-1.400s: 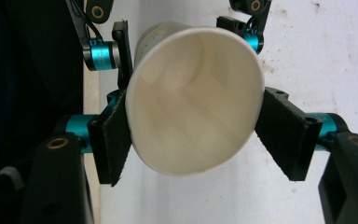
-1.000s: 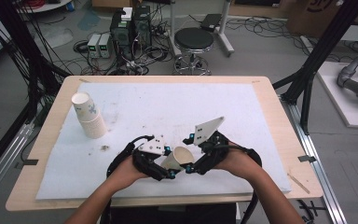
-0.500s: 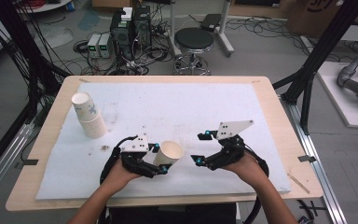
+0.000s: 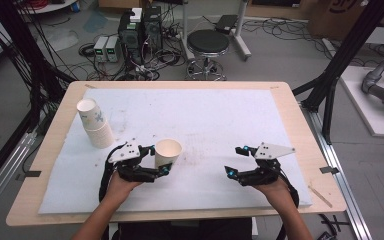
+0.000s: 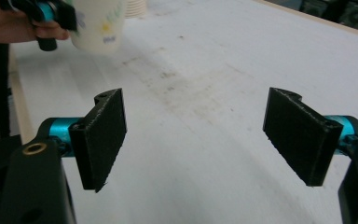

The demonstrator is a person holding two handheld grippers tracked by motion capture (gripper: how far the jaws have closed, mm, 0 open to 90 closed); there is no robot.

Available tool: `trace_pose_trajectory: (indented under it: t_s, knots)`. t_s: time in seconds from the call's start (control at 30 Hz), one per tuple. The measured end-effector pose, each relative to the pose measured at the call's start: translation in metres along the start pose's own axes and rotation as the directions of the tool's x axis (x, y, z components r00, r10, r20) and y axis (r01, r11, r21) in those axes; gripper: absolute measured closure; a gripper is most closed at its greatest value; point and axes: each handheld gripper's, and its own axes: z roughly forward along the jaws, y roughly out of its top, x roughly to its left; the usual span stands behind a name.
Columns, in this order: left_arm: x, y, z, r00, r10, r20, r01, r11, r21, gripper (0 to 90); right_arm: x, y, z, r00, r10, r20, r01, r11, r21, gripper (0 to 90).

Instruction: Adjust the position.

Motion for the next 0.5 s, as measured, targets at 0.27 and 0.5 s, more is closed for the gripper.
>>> trace_pose_trajectory:
  t_s: [0.27, 0.5]
  knots:
    - [0.008, -0.001, -0.014, 0.9974, -0.003, -0.072, -0.001, 0.9983, -0.058, 31.6, -0.010, -0.013, -0.011, 0.9937, 0.044, 0.103, -0.038, 0.998, -0.057, 19.9]
    - [0.011, -0.001, -0.024, 0.9949, -0.001, -0.101, -0.012, 0.9919, -0.126, 31.6, -0.014, -0.015, -0.020, 0.9851, 0.053, 0.164, -0.038, 0.995, -0.094, 19.4]
